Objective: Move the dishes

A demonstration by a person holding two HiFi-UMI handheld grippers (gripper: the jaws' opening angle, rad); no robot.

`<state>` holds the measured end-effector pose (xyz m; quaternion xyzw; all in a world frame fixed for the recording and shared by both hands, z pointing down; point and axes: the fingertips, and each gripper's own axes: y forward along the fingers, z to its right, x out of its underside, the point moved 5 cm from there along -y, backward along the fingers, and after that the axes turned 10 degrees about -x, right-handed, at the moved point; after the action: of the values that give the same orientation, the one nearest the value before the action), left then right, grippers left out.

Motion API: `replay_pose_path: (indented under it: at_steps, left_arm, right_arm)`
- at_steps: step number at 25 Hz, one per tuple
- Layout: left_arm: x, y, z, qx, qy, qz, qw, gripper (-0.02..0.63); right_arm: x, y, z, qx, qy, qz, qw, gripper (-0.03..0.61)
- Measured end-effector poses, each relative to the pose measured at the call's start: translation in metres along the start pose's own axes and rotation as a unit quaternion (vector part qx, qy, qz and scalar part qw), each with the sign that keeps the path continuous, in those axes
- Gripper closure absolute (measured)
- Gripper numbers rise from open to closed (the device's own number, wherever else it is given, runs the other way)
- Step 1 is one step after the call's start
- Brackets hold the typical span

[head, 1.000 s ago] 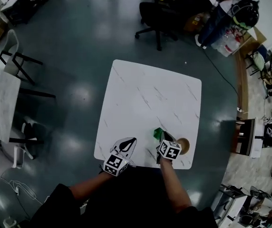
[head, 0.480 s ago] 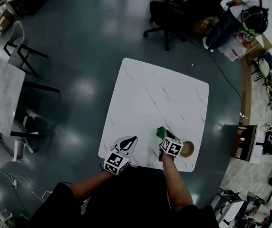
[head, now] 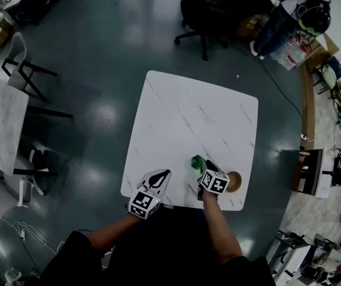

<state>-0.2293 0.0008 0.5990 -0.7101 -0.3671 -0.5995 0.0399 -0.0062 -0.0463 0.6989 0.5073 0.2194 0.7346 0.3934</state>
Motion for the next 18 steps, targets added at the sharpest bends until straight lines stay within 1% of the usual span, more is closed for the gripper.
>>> replay_pose_path:
  at_steps: [2,6,10,13,15,18]
  left_arm:
    - [0.000,0.000,0.004,0.000,0.004,-0.001,1.0000,0.597]
    - [0.000,0.006,0.022,0.002,0.005,-0.001,1.0000,0.596]
    - [-0.002,0.017,0.047,0.005,0.007,-0.003,1.0000,0.597]
    - [-0.003,0.033,0.073,0.015,0.002,-0.004,0.9999,0.597]
    - [-0.006,0.042,0.092,0.027,0.009,-0.001,0.9996,0.597]
    - [-0.003,0.054,0.114,0.031,0.018,-0.008,0.9993,0.597]
  right_arm:
    - [-0.001,-0.009,-0.001,-0.012,0.002,0.006,1.000,0.492]
    - [-0.003,-0.034,0.001,-0.025,-0.010,0.016,1.000,0.495]
    - [-0.008,-0.061,-0.003,-0.042,-0.013,0.040,0.998,0.524]
    - [-0.016,-0.080,0.010,-0.055,-0.017,0.053,0.997,0.544]
    - [-0.018,-0.092,0.020,-0.063,-0.015,0.058,0.996,0.555]
    - [-0.017,-0.111,0.038,-0.064,-0.014,0.063,0.996,0.557]
